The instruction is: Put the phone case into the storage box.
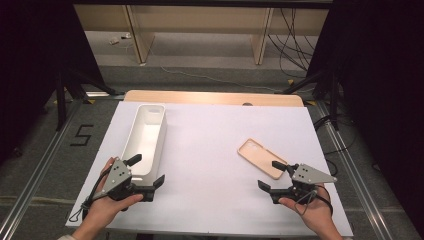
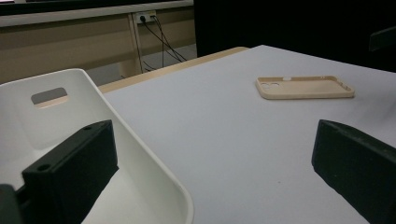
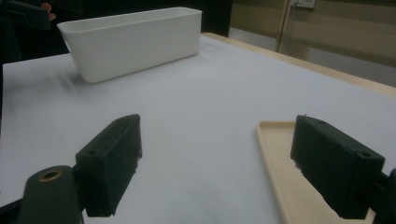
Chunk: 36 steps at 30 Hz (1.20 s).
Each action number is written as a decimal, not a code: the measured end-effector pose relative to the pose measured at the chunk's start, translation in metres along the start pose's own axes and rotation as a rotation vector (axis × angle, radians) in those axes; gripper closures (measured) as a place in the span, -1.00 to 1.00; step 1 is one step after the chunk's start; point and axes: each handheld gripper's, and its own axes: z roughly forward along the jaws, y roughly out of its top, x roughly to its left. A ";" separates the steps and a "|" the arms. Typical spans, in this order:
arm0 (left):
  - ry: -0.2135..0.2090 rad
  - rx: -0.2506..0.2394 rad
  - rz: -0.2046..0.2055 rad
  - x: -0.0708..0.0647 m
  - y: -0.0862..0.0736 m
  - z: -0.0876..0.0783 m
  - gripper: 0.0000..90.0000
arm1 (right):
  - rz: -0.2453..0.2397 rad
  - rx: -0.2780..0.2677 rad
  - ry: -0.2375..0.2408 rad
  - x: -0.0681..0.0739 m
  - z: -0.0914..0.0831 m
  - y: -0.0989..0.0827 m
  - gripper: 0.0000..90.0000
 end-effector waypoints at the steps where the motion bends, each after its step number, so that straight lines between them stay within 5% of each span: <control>1: 0.000 0.000 0.000 0.000 0.000 0.000 -1.00 | 0.005 0.008 0.000 0.000 -0.001 0.000 -0.61; 10: 0.000 -0.002 0.007 0.000 0.000 0.000 -1.00 | 0.029 0.025 -0.036 -0.006 -0.003 0.001 -0.61; 16: -0.006 -0.007 0.001 0.001 0.001 -0.001 -1.00 | -0.005 0.013 -0.063 -0.009 -0.005 0.003 -0.55; 18: -0.012 -0.011 0.002 0.001 0.000 0.001 -1.00 | 0.005 0.052 -0.075 -0.008 -0.008 0.004 -0.48; 19: -0.011 -0.008 0.000 0.001 0.001 0.001 -1.00 | 0.008 0.012 -0.069 -0.010 -0.005 0.003 -0.37; 27: -0.009 -0.009 0.000 0.001 0.001 0.002 -1.00 | -0.031 0.015 -0.088 -0.018 -0.005 0.009 0.10; 31: -0.010 -0.007 0.005 0.001 0.002 0.002 -1.00 | -0.050 0.049 -0.101 -0.025 0.001 0.013 0.66; 36: -0.009 -0.008 0.002 0.001 0.001 0.001 -1.00 | -0.049 0.114 -0.147 -0.040 0.004 0.021 1.00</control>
